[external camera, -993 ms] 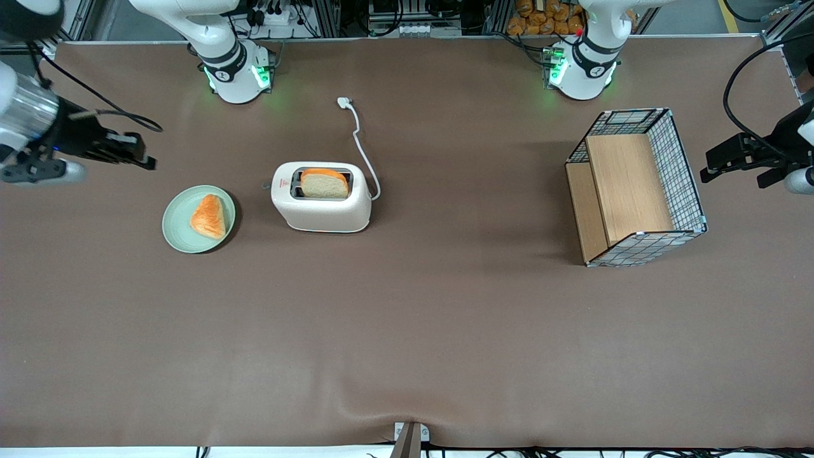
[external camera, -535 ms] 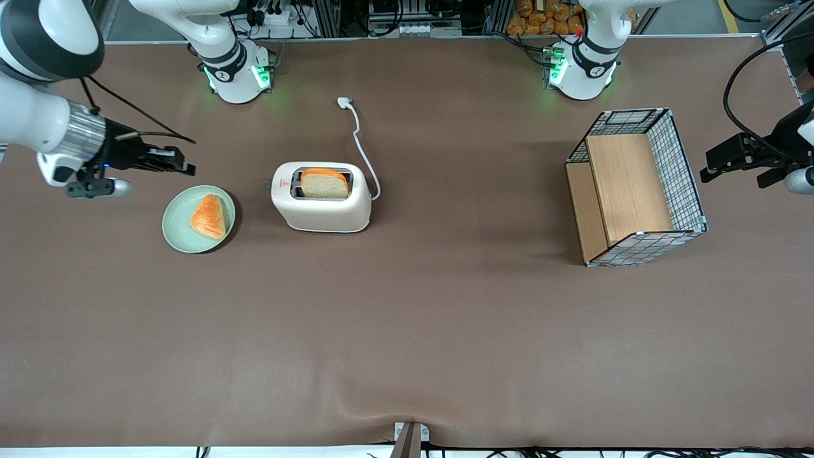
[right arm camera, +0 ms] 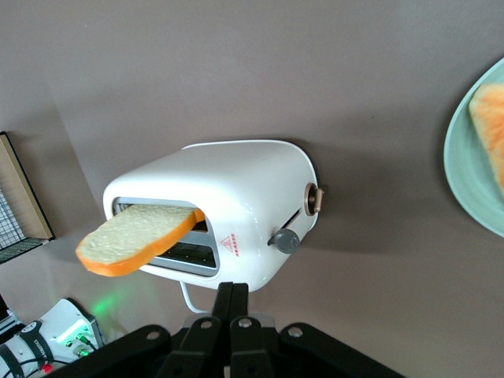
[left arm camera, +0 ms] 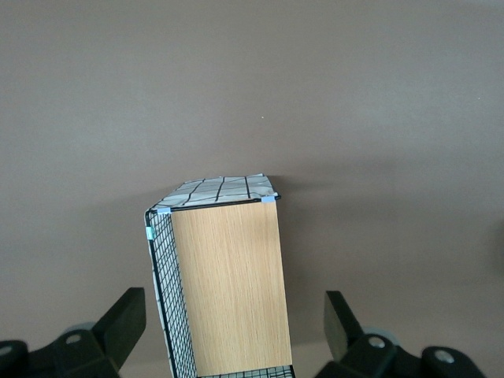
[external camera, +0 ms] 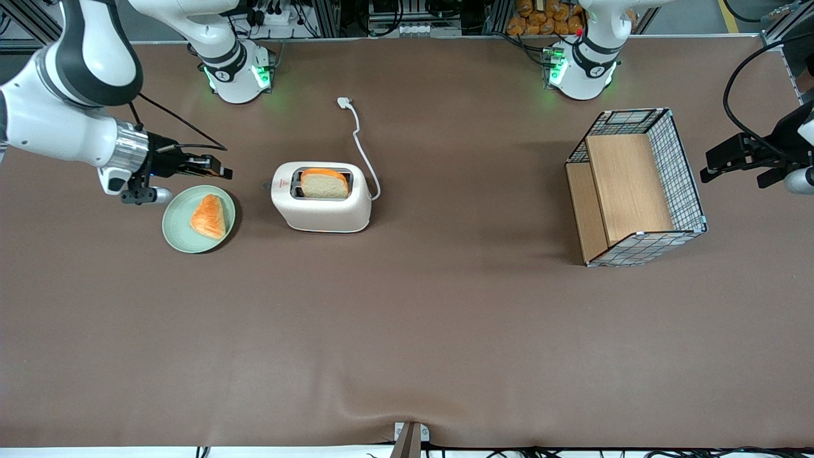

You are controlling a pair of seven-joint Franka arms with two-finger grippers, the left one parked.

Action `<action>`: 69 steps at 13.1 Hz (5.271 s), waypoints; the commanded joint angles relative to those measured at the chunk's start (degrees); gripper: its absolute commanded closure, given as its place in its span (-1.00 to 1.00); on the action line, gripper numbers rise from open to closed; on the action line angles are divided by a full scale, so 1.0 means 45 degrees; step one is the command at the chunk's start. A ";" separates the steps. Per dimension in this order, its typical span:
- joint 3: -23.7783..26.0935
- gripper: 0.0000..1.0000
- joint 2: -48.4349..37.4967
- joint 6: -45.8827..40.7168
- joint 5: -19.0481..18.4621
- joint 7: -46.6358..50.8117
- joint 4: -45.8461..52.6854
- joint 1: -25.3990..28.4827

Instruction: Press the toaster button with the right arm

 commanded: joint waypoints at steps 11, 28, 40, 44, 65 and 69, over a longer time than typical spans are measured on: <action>-0.0074 1.00 0.3026 0.0150 0.2429 -0.1445 -0.0308 -0.0049; -0.0074 1.00 0.4901 0.0794 0.2646 -0.1815 -0.0113 0.0283; -0.0308 1.00 0.5450 -0.1385 0.2627 -0.1604 0.1212 -0.0222; -0.0465 1.00 0.5059 -0.4430 0.0581 0.0811 0.3844 -0.0713; -0.0172 -1.00 0.0334 -0.5674 -0.6963 0.3028 0.8033 0.0283; -0.0192 -1.00 0.0001 -0.4814 -0.7647 0.1875 0.7741 0.0263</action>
